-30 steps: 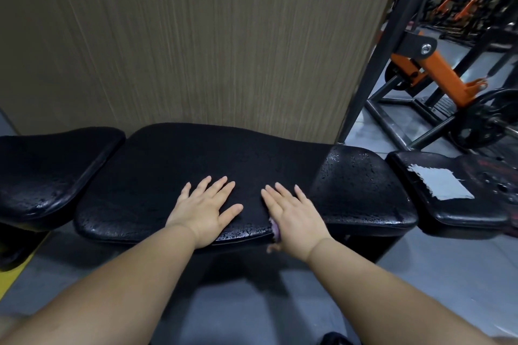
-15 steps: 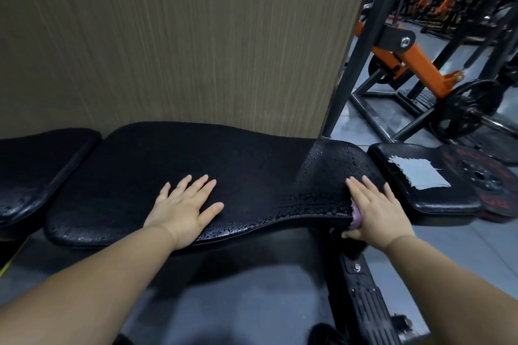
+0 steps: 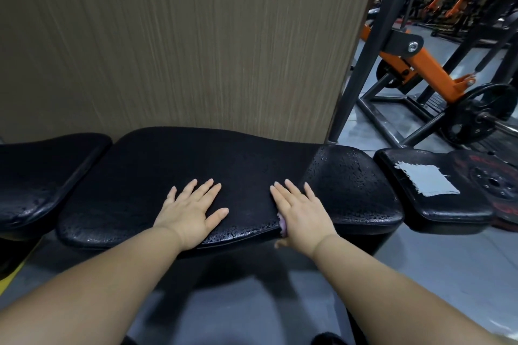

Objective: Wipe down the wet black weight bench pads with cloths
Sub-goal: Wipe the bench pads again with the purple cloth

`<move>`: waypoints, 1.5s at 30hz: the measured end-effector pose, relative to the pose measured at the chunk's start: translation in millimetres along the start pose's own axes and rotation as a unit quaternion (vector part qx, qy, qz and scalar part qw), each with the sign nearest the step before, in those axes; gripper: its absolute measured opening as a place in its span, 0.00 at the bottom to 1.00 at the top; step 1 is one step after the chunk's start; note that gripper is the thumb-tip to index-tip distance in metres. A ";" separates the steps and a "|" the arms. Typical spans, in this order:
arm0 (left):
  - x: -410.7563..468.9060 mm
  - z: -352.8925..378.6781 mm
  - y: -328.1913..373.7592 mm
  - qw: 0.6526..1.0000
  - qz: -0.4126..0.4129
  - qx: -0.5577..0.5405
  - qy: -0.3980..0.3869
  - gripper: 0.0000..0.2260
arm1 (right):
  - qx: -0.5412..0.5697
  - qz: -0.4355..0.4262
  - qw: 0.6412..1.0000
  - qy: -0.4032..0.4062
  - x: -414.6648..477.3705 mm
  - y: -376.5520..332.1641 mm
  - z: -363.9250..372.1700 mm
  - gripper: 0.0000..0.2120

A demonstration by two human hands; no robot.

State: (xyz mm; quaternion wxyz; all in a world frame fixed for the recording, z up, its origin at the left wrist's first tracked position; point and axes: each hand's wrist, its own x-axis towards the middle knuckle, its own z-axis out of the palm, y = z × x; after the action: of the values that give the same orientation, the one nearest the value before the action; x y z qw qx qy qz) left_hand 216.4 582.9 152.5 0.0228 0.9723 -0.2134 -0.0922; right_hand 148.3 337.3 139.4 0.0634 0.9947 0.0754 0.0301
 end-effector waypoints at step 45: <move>48.4 -0.2 95.9 1.000 0.021 -0.019 -0.006 0.38 | -0.044 0.068 0.997 -0.013 -38.8 88.6 17.0 0.63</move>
State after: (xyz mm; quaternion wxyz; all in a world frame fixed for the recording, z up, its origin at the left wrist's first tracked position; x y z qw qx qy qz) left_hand 220.2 475.5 152.5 0.0415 0.9664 -0.2323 -0.1014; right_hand 124.1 242.4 132.2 0.1061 0.9940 0.0052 0.0251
